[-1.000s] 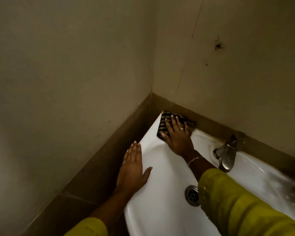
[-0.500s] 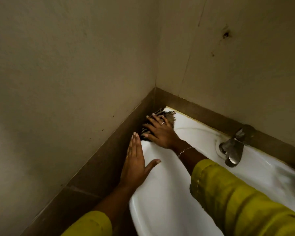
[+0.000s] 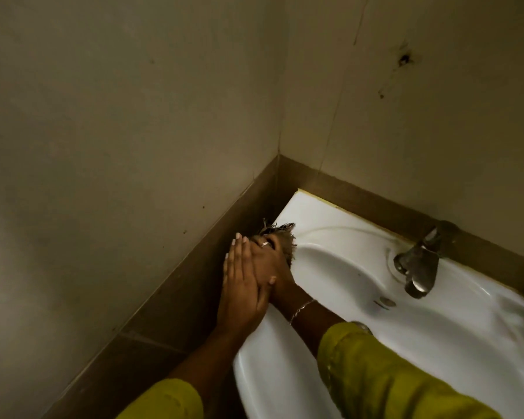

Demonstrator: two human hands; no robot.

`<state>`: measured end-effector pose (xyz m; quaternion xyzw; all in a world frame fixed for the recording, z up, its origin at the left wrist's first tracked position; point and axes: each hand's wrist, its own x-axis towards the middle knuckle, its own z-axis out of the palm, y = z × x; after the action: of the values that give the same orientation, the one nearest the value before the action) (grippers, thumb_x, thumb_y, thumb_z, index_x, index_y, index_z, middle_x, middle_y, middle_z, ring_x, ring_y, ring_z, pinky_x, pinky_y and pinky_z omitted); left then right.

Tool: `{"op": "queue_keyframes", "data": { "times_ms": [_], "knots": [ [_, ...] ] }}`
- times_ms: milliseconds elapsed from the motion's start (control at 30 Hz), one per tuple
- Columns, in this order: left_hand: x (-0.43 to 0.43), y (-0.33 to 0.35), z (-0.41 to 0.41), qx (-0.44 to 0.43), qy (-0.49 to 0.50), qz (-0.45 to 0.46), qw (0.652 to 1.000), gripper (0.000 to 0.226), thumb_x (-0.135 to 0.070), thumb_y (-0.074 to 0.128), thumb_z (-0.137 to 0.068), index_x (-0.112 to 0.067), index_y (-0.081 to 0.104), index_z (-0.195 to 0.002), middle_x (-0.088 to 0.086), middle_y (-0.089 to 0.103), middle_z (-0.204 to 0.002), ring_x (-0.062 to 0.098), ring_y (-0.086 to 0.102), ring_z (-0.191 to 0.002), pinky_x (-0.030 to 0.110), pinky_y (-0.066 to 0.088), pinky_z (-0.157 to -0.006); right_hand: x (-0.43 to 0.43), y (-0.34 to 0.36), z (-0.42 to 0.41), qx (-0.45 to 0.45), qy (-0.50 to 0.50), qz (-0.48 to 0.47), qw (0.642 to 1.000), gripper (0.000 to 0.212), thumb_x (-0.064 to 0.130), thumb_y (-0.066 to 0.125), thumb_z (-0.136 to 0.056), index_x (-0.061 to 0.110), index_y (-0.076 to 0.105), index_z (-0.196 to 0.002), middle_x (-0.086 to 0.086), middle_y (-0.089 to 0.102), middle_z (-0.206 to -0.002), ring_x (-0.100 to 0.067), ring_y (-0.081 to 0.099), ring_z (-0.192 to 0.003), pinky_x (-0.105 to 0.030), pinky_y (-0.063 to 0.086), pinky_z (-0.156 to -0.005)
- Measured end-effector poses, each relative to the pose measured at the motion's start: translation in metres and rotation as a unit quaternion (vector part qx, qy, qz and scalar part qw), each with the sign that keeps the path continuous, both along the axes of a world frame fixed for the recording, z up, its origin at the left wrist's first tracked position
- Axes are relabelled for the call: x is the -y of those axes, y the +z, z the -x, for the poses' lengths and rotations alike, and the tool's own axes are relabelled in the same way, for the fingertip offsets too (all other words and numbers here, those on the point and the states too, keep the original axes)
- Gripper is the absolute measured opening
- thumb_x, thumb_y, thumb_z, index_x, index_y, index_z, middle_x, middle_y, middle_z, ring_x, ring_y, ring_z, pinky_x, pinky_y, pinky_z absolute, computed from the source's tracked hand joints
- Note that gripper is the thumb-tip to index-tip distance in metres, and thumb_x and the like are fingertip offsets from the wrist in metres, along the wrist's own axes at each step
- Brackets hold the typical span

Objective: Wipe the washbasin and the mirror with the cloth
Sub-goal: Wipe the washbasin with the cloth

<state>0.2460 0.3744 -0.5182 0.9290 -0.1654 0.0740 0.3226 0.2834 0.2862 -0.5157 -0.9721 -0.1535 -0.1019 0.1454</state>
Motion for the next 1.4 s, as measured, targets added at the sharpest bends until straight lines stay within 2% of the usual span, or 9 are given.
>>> {"op": "queue_keyframes", "data": {
  "times_ms": [133,233,400,533,733,933,1033,1200,1400],
  "knots": [
    [0.001,-0.001,0.001,0.004,-0.009,-0.031,0.999,0.077,-0.06,0.009,-0.09,-0.003,0.007,-0.142,0.02,0.017,-0.148,0.031,0.016,-0.137,0.036,0.01,-0.111,0.009,-0.012,-0.005,0.027,-0.046,0.003,0.999,0.042,0.038,0.038,-0.082,0.018,0.071,-0.1,-0.003,0.071,-0.105,-0.025,0.06,-0.112,-0.031,0.03,-0.099],
    [0.002,-0.002,0.001,-0.011,-0.007,-0.019,1.0,0.087,-0.07,0.008,-0.084,-0.004,0.009,-0.142,0.009,0.004,-0.149,0.023,0.006,-0.139,0.032,0.003,-0.114,0.034,-0.009,-0.014,0.013,-0.083,0.021,0.996,0.042,0.036,0.035,-0.087,0.018,0.066,-0.108,-0.008,0.063,-0.122,-0.027,0.051,-0.122,-0.037,0.022,-0.102],
    [0.001,-0.005,-0.002,-0.018,-0.016,-0.064,0.998,0.096,-0.075,0.001,-0.079,-0.005,0.016,-0.143,0.003,-0.003,-0.149,0.017,0.0,-0.138,0.031,0.0,-0.112,0.076,-0.001,-0.021,-0.027,-0.148,0.05,0.987,0.051,0.04,0.026,-0.091,0.018,0.051,-0.131,-0.009,0.05,-0.139,-0.028,0.043,-0.129,-0.045,0.029,-0.106],
    [0.001,-0.003,-0.002,-0.021,-0.023,-0.084,0.996,0.096,-0.074,0.001,-0.08,-0.003,0.018,-0.143,0.012,0.009,-0.152,0.018,0.004,-0.139,0.027,-0.003,-0.112,0.105,0.001,-0.008,-0.044,-0.212,0.062,0.974,0.055,0.04,0.022,-0.092,0.017,0.045,-0.136,-0.011,0.045,-0.142,-0.03,0.038,-0.133,-0.048,0.026,-0.109],
    [0.002,0.0,0.0,-0.033,-0.025,-0.085,0.996,0.102,-0.077,-0.001,-0.077,-0.002,0.02,-0.142,0.015,0.014,-0.152,0.022,0.009,-0.14,0.029,-0.001,-0.112,0.136,-0.001,0.037,-0.028,-0.323,0.076,0.943,0.055,0.035,0.023,-0.091,0.012,0.047,-0.135,-0.015,0.047,-0.14,-0.033,0.044,-0.129,-0.054,0.029,-0.105],
    [0.0,-0.002,0.001,-0.053,0.0,-0.061,0.997,0.107,-0.08,-0.001,-0.073,-0.002,0.021,-0.142,0.015,0.017,-0.152,0.025,0.014,-0.14,0.029,0.005,-0.111,0.141,-0.014,0.068,-0.028,-0.398,0.105,0.911,0.056,0.032,0.023,-0.094,-0.003,0.044,-0.132,-0.026,0.048,-0.135,-0.04,0.042,-0.128,-0.049,0.023,-0.112],
    [-0.001,0.0,0.001,-0.064,0.01,-0.05,0.997,0.109,-0.082,-0.002,-0.07,-0.004,0.019,-0.143,0.013,0.016,-0.153,0.024,0.014,-0.14,0.028,0.006,-0.11,0.136,-0.02,0.078,-0.035,-0.413,0.107,0.904,0.058,0.033,0.022,-0.094,-0.004,0.04,-0.134,-0.026,0.045,-0.137,-0.038,0.04,-0.131,-0.049,0.026,-0.11],
    [-0.002,0.0,0.0,-0.079,0.008,-0.043,0.996,0.111,-0.084,-0.003,-0.068,-0.005,0.017,-0.143,0.012,0.015,-0.153,0.023,0.013,-0.141,0.026,0.005,-0.109,0.131,-0.016,0.072,-0.015,-0.407,0.116,0.906,0.057,0.031,0.025,-0.093,-0.005,0.043,-0.133,-0.026,0.047,-0.135,-0.037,0.044,-0.127,-0.045,0.012,-0.111],
    [-0.002,0.002,-0.001,-0.091,0.007,-0.032,0.995,0.092,-0.067,0.015,-0.075,-0.007,0.015,-0.144,0.01,0.014,-0.153,0.022,0.012,-0.141,0.026,0.007,-0.11,0.111,-0.008,0.024,-0.032,-0.316,0.09,0.944,0.06,0.034,0.022,-0.091,-0.002,0.045,-0.133,-0.023,0.046,-0.138,-0.035,0.045,-0.128,-0.05,0.028,-0.108]
  ]
}}
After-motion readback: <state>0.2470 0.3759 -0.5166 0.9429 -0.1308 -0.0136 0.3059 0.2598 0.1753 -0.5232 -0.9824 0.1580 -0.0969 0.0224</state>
